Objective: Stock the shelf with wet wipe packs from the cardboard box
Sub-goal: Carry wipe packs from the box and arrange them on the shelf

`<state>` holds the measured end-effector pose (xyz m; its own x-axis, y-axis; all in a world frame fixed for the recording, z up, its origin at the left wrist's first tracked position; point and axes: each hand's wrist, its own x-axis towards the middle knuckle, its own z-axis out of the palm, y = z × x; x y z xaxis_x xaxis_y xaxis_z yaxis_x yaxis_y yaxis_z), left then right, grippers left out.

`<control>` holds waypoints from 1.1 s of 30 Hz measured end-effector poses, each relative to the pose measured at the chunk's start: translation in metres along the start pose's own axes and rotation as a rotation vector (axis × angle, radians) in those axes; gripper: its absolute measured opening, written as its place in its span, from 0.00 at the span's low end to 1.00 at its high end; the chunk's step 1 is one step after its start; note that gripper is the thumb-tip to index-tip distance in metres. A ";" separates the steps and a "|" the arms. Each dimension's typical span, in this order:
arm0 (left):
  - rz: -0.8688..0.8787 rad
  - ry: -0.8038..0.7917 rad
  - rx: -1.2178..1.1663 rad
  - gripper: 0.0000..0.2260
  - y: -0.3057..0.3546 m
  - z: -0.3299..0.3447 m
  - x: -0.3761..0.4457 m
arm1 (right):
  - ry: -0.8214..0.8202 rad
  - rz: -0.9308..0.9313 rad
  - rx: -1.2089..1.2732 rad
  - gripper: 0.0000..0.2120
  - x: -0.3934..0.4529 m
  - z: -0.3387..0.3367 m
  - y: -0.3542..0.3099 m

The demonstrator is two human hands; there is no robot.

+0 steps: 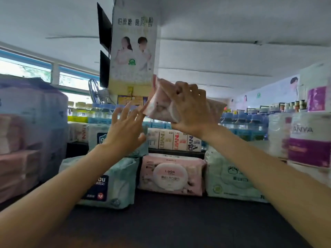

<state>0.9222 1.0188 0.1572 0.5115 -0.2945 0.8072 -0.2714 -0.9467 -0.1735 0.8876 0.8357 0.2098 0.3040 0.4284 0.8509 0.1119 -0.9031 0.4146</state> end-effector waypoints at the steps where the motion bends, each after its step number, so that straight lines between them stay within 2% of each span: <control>1: -0.024 -0.124 0.029 0.30 -0.005 0.006 -0.003 | -0.024 -0.025 -0.035 0.52 -0.001 0.013 -0.004; 2: -0.051 -0.232 0.027 0.28 -0.011 0.011 -0.006 | -0.071 -0.043 -0.042 0.52 -0.003 0.024 -0.008; 4: -0.076 -0.333 0.015 0.29 -0.021 0.019 -0.011 | -0.187 -0.038 -0.004 0.51 -0.008 0.045 -0.015; 7: -0.088 -0.319 0.047 0.28 -0.026 0.020 -0.009 | -0.302 0.033 0.038 0.50 -0.021 0.068 -0.018; 10: -0.089 -0.306 0.088 0.30 -0.026 0.022 -0.006 | -0.374 -0.092 0.001 0.47 -0.035 0.088 -0.017; 14: -0.083 -0.310 0.143 0.31 -0.022 0.029 -0.006 | -0.403 -0.158 0.028 0.45 -0.034 0.095 -0.018; 17: -0.087 -0.354 0.158 0.33 -0.015 0.033 -0.004 | -0.330 -0.166 0.008 0.47 -0.032 0.093 -0.025; 20: -0.063 -0.396 0.181 0.35 -0.010 0.036 -0.003 | -0.491 -0.070 0.152 0.38 -0.022 0.076 -0.038; 23: -0.118 -0.393 0.031 0.34 -0.008 0.027 -0.008 | -0.687 -0.004 0.233 0.33 -0.011 0.053 -0.032; 26: -0.042 -0.337 -0.067 0.33 -0.006 0.018 -0.018 | -0.815 0.127 0.226 0.30 -0.020 0.031 -0.015; 30: 0.091 -0.264 -0.166 0.29 -0.002 -0.002 -0.035 | -0.796 0.302 0.181 0.30 -0.042 -0.003 -0.015; 33: 0.171 -0.199 -0.278 0.25 0.007 -0.027 -0.049 | -0.770 0.359 0.165 0.29 -0.060 -0.031 -0.027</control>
<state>0.8736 1.0304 0.1314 0.5804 -0.4903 0.6502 -0.5632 -0.8184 -0.1144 0.8372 0.8359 0.1577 0.8970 0.0300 0.4409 0.0039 -0.9982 0.0600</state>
